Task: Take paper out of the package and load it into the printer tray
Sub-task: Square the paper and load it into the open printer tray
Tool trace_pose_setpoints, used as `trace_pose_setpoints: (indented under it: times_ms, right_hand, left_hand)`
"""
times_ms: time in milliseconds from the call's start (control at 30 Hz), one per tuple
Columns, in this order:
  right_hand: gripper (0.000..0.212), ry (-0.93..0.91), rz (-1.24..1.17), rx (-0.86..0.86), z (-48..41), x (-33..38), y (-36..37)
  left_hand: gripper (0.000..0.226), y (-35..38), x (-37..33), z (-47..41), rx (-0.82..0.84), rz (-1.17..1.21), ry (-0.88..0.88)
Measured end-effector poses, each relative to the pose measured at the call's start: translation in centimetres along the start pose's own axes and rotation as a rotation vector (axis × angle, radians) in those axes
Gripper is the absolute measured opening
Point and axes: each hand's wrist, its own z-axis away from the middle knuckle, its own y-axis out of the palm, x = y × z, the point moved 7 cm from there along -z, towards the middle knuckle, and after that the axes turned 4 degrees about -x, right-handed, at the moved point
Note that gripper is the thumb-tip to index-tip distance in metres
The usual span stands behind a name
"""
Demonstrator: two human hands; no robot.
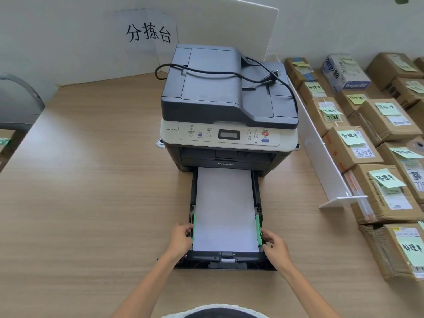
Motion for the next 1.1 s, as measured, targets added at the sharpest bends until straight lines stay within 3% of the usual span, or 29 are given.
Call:
trace_pose_setpoints:
  times_ms: [233, 333, 500, 667, 800, 900, 1000, 1100]
  right_hand:
    - [0.055, 0.049, -0.023, -0.054, 0.0, -0.3, -0.1]
    - [0.050, 0.067, -0.014, -0.062, 0.2, -0.1, -0.1]
    - [0.043, 0.033, 0.059, -0.019, 0.4, 0.1, -0.6]
    - [0.030, 0.008, 0.201, -0.024, 0.3, -0.3, -2.3]
    - [0.016, 0.050, 0.316, -0.055, 0.6, -1.5, -4.1]
    - [0.010, 0.147, 0.344, -0.036, 1.0, -3.0, -5.2]
    - [0.014, 0.312, 0.181, -0.005, 1.4, -4.8, -5.5]
    - [0.015, 0.376, 0.085, -0.032, 1.4, -5.4, -6.0]
  left_hand:
    - [0.064, 0.2, 0.4, -0.5, 0.091, -0.102, 0.035]
    - [0.060, 0.1, 0.1, -0.2, 0.053, -0.136, 0.091]
    - [0.042, -1.5, 0.1, 0.2, -0.026, 0.004, 0.104]
    - [0.038, -3.7, 1.4, 0.3, -0.036, 0.115, 0.068]
    - [0.026, -4.6, 4.2, 0.3, -0.004, 0.045, -0.075]
    - [0.019, -4.7, 6.9, 1.6, 0.138, -0.083, -0.291]
    - [0.030, -4.3, 8.4, 3.0, 0.230, 0.120, -0.498]
    - [0.030, -4.4, 8.9, 3.2, 0.227, 0.239, -0.543]
